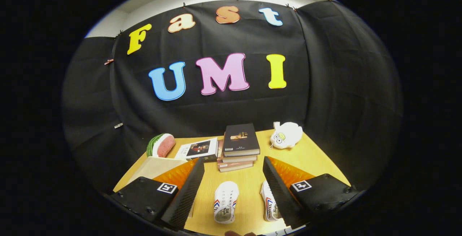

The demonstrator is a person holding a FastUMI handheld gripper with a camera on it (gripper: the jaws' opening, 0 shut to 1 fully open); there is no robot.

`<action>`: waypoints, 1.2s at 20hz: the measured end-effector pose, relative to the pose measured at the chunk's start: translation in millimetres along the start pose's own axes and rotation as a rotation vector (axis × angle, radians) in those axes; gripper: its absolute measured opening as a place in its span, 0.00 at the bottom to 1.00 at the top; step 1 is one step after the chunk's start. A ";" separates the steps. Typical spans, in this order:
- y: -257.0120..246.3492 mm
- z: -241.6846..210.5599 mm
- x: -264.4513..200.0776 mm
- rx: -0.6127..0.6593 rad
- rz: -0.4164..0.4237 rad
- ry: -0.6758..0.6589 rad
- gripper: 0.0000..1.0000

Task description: Open the storage box then place both shoes into the box .Put the left shoe in first, then the right shoe, with the right side of both shoes facing outward in a uniform manner.

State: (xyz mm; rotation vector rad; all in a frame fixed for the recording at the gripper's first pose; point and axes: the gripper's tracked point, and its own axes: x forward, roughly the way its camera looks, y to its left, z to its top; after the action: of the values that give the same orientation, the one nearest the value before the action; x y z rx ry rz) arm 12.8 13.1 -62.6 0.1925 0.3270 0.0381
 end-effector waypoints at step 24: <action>152.0 -192.2 34.3 0.551 0.609 0.874 0.98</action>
State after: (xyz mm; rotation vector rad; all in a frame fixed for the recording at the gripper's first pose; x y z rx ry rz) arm -17.7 199.4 -222.5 0.8250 1.1423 0.6516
